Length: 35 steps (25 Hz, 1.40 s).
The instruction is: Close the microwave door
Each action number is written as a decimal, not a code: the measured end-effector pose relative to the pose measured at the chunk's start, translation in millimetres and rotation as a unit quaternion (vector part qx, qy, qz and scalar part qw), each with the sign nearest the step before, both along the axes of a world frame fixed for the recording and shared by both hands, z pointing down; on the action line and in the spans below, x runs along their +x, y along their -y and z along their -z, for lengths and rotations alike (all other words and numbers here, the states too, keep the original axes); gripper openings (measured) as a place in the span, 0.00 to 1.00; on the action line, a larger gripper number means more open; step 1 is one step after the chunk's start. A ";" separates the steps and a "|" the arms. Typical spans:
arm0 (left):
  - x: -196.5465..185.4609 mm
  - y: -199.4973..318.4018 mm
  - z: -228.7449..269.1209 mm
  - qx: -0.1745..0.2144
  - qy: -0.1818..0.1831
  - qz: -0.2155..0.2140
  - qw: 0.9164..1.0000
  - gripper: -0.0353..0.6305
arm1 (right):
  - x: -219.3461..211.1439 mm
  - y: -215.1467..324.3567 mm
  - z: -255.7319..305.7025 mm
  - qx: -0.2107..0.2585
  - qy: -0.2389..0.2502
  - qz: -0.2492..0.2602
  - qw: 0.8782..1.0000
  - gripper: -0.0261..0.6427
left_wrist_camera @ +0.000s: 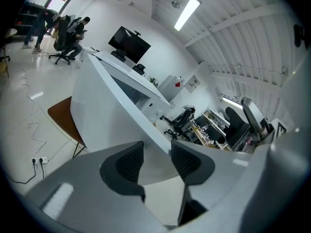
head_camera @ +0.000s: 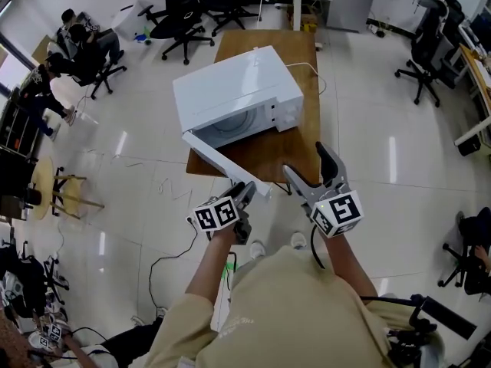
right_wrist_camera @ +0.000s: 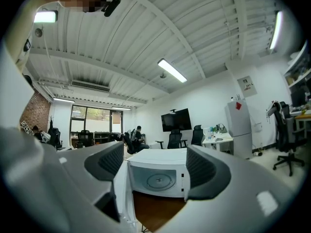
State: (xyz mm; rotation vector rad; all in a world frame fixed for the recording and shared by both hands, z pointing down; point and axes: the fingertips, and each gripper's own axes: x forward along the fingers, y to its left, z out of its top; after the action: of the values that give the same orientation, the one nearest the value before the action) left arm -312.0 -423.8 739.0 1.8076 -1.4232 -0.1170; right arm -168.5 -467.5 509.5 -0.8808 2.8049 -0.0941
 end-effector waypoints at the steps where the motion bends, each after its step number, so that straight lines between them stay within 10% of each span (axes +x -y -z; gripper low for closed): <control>1: 3.2 6.3 1.6 0.001 -0.002 -0.002 1.000 0.33 | 2.5 1.2 1.2 -0.001 0.000 -0.003 1.000 0.62; 22: 21.6 128.9 37.8 -0.009 0.000 0.035 0.999 0.28 | 63.8 32.7 41.6 -0.015 0.009 -0.070 0.997 0.62; 26: 2.4 128.1 -27.2 -0.120 0.048 0.042 0.991 0.06 | 67.0 34.8 52.7 -0.014 0.011 -0.083 0.996 0.62; 28: -11.7 117.4 -70.8 -0.149 0.003 0.070 0.986 0.06 | 66.6 35.7 60.0 -0.013 0.008 -0.088 0.996 0.62; 30: -17.6 112.6 -79.4 -0.143 -0.041 0.092 0.985 0.05 | 70.7 42.6 72.7 -0.011 0.003 -0.096 0.995 0.62; 35: -6.3 148.7 -23.7 -0.049 -0.013 0.070 0.996 0.06 | 88.9 64.7 76.6 -0.026 0.004 -0.120 0.992 0.62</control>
State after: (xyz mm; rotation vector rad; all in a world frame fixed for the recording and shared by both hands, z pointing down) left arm -318.3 -572.5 762.7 1.6221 -1.5099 -0.1402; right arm -79.6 -532.3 432.9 -1.2199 2.6754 -0.1356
